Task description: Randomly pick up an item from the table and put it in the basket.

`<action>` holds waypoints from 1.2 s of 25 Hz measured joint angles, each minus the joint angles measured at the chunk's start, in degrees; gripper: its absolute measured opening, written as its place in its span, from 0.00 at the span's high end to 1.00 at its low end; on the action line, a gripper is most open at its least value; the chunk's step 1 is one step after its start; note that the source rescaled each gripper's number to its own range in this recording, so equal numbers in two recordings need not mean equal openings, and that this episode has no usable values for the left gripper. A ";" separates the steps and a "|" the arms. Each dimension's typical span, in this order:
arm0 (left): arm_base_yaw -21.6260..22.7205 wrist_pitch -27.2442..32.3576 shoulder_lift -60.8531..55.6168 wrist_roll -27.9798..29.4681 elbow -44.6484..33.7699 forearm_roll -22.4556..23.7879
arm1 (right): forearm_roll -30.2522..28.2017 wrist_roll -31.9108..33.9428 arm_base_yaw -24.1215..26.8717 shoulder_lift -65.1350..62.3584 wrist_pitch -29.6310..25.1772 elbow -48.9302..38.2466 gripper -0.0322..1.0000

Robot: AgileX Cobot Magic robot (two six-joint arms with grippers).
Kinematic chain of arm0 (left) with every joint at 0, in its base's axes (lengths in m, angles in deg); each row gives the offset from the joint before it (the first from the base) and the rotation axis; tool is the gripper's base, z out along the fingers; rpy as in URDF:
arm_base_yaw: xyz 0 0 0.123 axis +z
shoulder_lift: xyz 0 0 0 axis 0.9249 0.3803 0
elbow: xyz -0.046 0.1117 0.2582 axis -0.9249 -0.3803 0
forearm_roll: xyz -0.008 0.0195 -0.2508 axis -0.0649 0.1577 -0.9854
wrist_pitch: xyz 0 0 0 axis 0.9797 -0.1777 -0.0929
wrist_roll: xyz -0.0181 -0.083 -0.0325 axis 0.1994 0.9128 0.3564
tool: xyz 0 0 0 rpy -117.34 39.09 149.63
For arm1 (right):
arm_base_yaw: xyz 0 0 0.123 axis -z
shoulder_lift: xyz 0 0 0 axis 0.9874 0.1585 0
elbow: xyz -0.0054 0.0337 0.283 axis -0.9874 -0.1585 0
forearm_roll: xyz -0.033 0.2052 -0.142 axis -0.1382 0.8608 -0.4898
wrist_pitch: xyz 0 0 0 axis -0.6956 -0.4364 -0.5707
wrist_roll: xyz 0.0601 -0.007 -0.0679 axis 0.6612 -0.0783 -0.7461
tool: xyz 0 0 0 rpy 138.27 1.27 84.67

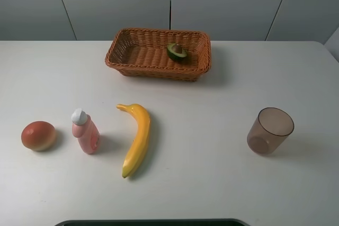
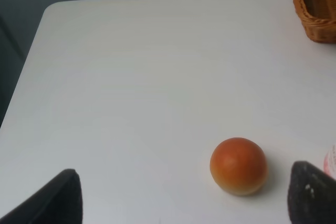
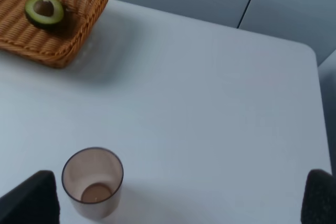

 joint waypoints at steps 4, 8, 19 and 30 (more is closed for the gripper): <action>0.00 0.00 0.00 0.00 0.00 0.00 | 2.55 3.09 1.04 -5.67 0.32 -5.98 0.01; 0.00 0.00 0.00 0.00 0.00 0.00 | 7.27 2.22 8.57 -7.27 2.89 -9.76 0.01; 0.00 0.00 0.00 0.00 0.00 0.00 | 12.83 -7.46 21.77 -7.66 5.34 -15.97 0.01; -0.10 0.00 0.00 0.00 0.00 0.00 | 13.67 -9.86 21.77 -21.86 7.53 -20.83 0.01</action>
